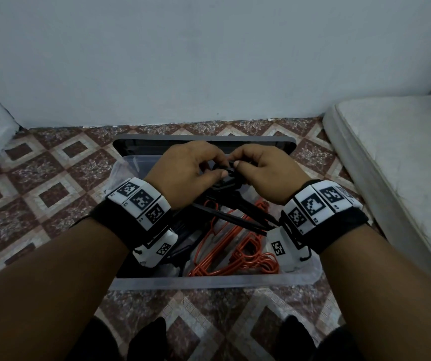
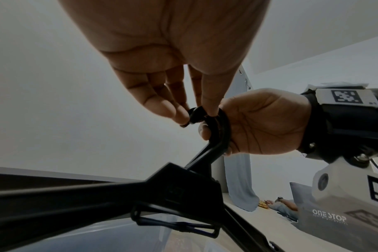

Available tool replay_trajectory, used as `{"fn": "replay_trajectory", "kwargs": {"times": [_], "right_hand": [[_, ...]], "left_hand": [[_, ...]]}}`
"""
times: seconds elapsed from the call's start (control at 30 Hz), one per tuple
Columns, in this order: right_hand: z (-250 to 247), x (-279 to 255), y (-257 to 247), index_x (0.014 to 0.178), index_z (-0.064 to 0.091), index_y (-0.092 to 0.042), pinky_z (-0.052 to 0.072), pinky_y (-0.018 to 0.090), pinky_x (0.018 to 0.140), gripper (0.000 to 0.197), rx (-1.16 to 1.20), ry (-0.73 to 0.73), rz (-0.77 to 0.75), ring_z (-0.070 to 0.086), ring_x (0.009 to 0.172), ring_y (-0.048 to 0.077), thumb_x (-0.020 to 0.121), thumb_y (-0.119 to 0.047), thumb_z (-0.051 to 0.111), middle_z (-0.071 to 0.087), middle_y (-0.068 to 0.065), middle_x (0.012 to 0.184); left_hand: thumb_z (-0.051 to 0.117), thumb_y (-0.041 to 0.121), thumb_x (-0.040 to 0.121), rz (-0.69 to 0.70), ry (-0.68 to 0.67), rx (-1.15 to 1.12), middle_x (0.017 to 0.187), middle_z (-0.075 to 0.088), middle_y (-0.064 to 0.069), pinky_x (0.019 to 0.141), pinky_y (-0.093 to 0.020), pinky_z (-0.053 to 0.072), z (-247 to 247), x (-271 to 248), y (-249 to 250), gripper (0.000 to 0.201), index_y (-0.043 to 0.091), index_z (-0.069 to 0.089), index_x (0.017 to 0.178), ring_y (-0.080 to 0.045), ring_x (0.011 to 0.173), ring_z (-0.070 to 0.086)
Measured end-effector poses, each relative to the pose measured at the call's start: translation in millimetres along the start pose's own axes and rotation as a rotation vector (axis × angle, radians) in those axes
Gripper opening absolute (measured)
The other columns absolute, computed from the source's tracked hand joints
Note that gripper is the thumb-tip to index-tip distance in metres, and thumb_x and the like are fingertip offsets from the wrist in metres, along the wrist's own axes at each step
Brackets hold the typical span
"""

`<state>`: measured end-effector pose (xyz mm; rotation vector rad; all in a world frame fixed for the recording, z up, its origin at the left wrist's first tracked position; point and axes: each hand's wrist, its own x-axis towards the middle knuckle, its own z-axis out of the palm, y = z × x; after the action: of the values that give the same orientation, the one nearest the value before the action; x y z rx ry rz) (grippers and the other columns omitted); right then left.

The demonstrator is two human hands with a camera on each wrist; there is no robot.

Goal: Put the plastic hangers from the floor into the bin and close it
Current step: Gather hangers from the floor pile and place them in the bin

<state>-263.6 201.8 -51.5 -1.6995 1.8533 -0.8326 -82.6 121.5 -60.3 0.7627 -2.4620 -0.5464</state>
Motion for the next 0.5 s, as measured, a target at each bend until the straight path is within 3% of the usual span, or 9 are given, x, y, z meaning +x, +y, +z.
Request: {"fn": "replay_trajectory", "kwargs": {"times": [0.07, 0.13, 0.27, 0.5], "right_hand": [[0.9, -1.2, -0.8, 0.107, 0.064, -0.023, 0.049, 0.026, 0.071, 0.013, 0.050, -0.009, -0.016, 0.062, 0.077, 0.010, 0.096, -0.026, 0.058, 0.065, -0.009, 0.090], [2.0, -1.8, -0.8, 0.111, 0.059, -0.027, 0.046, 0.018, 0.066, 0.022, 0.058, -0.029, -0.037, 0.060, 0.075, 0.006, 0.091, -0.032, 0.066, 0.062, -0.011, 0.095], [5.5, 0.8, 2.8, 0.111, 0.057, -0.029, 0.040, 0.012, 0.059, 0.026, -0.033, 0.022, -0.068, 0.058, 0.073, 0.000, 0.088, -0.023, 0.068, 0.061, -0.014, 0.093], [6.6, 2.3, 3.8, 0.104, 0.058, -0.030, 0.046, 0.019, 0.060, 0.020, -0.054, 0.084, -0.095, 0.061, 0.072, 0.005, 0.088, -0.021, 0.068, 0.064, -0.013, 0.089]], "left_hand": [[0.070, 0.034, 0.086, -0.013, 0.021, -0.002, 0.088, 0.062, 0.016, 0.065, -0.013, 0.046, 0.0, -0.1, 0.2, 0.010, 0.032, 0.067, 0.095, 0.001, 0.077, 0.058], [0.070, 0.034, 0.086, -0.024, 0.040, -0.010, 0.089, 0.062, 0.015, 0.066, -0.015, 0.048, -0.4, 0.0, 0.5, 0.010, 0.032, 0.067, 0.095, -0.001, 0.078, 0.059], [0.069, 0.035, 0.086, -0.027, 0.071, -0.044, 0.088, 0.062, 0.017, 0.064, -0.009, 0.044, 1.2, -0.1, 2.9, 0.010, 0.033, 0.065, 0.095, -0.001, 0.077, 0.060], [0.073, 0.036, 0.082, -0.095, 0.065, -0.127, 0.083, 0.062, 0.015, 0.062, -0.003, 0.040, 4.8, 0.1, -1.3, 0.028, 0.031, 0.057, 0.104, 0.005, 0.069, 0.059]]}}
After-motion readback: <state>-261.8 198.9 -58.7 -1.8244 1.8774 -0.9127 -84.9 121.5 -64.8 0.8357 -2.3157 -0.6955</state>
